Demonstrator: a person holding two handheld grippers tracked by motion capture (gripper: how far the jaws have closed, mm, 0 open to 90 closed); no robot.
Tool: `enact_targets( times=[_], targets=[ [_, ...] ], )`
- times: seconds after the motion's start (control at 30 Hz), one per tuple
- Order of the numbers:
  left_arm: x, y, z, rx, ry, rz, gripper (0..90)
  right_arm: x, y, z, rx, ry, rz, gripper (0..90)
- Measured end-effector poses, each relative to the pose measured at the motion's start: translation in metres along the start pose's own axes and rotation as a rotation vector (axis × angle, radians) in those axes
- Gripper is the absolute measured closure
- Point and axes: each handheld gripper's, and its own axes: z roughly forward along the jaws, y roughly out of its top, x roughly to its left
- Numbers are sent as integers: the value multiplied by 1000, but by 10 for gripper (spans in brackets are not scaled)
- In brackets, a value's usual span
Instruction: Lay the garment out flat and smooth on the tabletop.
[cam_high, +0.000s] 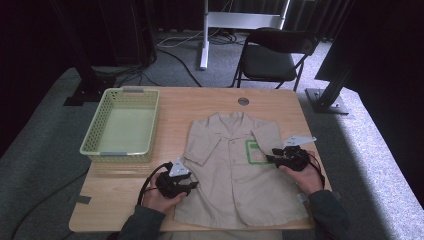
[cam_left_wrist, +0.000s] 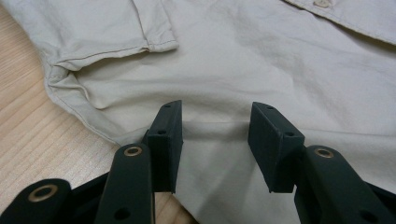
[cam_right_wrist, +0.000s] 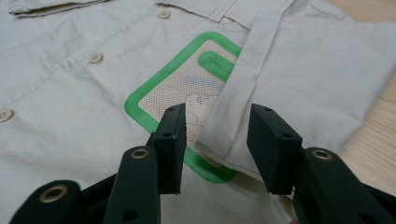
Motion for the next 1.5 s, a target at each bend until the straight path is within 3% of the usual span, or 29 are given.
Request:
enact_targets(
  times=[0.27, 0.7, 1.5],
  targets=[
    [0, -1, 1, -11, -3, -3, 548, 5, 1, 11, 29, 12, -16, 528],
    [0, -2, 1, -19, -2, 3, 541, 6, 0, 21, 64, -10, -36, 528],
    [0, -3, 1, -26, -7, 2, 524, -4, -4, 18, 68, -42, -2, 744]
  ],
)
